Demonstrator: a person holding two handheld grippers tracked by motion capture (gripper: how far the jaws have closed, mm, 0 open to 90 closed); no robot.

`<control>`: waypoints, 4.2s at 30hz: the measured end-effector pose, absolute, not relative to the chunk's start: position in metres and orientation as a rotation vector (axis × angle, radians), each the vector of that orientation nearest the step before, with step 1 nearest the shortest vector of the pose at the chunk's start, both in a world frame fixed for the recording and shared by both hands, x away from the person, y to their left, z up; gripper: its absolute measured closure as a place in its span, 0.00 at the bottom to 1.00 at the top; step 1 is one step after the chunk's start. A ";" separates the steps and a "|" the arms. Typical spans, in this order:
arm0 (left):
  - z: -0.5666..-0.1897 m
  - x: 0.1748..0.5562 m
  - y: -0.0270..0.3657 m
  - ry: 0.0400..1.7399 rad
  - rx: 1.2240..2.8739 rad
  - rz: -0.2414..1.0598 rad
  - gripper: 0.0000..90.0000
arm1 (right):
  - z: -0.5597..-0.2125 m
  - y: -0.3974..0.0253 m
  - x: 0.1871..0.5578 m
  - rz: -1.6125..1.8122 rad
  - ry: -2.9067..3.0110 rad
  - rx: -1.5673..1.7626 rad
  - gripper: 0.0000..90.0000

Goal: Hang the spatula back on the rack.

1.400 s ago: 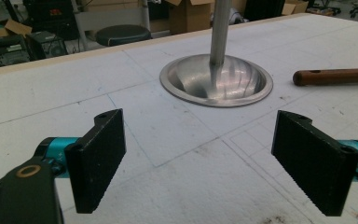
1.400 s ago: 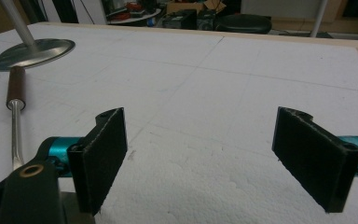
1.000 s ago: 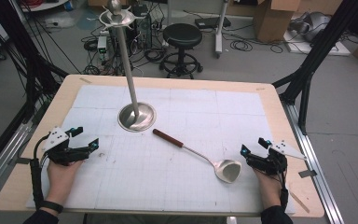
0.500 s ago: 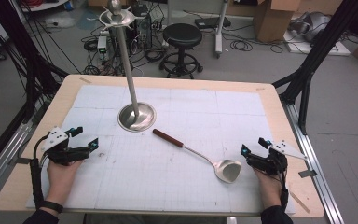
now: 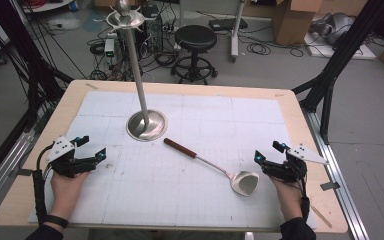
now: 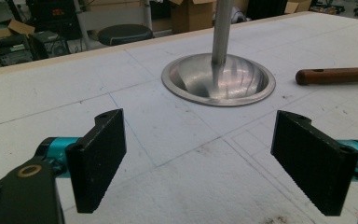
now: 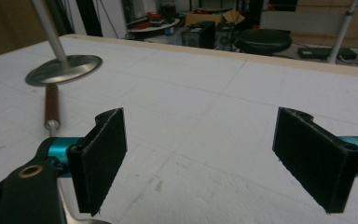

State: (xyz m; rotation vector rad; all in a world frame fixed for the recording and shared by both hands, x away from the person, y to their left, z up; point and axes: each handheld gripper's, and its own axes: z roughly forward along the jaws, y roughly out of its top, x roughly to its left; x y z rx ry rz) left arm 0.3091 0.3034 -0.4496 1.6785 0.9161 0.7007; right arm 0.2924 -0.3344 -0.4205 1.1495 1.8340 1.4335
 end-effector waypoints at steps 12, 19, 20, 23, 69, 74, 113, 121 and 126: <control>-0.450 0.309 0.303 0.914 1.684 0.703 0.21 | -0.400 -0.291 0.312 1.465 2.009 1.007 0.19; -0.450 0.309 0.302 0.910 1.688 0.705 0.21 | -0.397 -0.269 0.324 1.440 2.092 0.970 0.19; -0.450 0.309 0.302 0.911 1.688 0.707 0.21 | -0.397 -0.266 0.325 1.439 2.108 0.968 0.19; -0.450 0.309 0.302 0.910 1.691 0.707 0.21 | -0.398 -0.256 0.330 1.429 2.153 0.957 0.19; -0.450 0.309 0.300 0.902 1.700 0.714 0.21 | -0.430 -0.179 0.351 0.885 2.735 0.796 0.77; -0.450 0.309 0.300 0.899 1.707 0.719 0.21 | -0.428 -0.174 0.352 0.845 2.759 0.832 0.83; -0.450 0.308 0.299 0.896 1.708 0.720 0.21 | -0.387 -0.182 0.349 1.150 2.628 0.781 0.95; -0.450 0.308 0.299 0.895 1.708 0.721 0.21 | -0.350 -0.178 0.348 1.334 2.495 0.689 0.95; -0.450 0.308 0.299 0.894 1.706 0.720 0.21 | -0.327 -0.174 0.347 1.440 2.395 0.654 0.95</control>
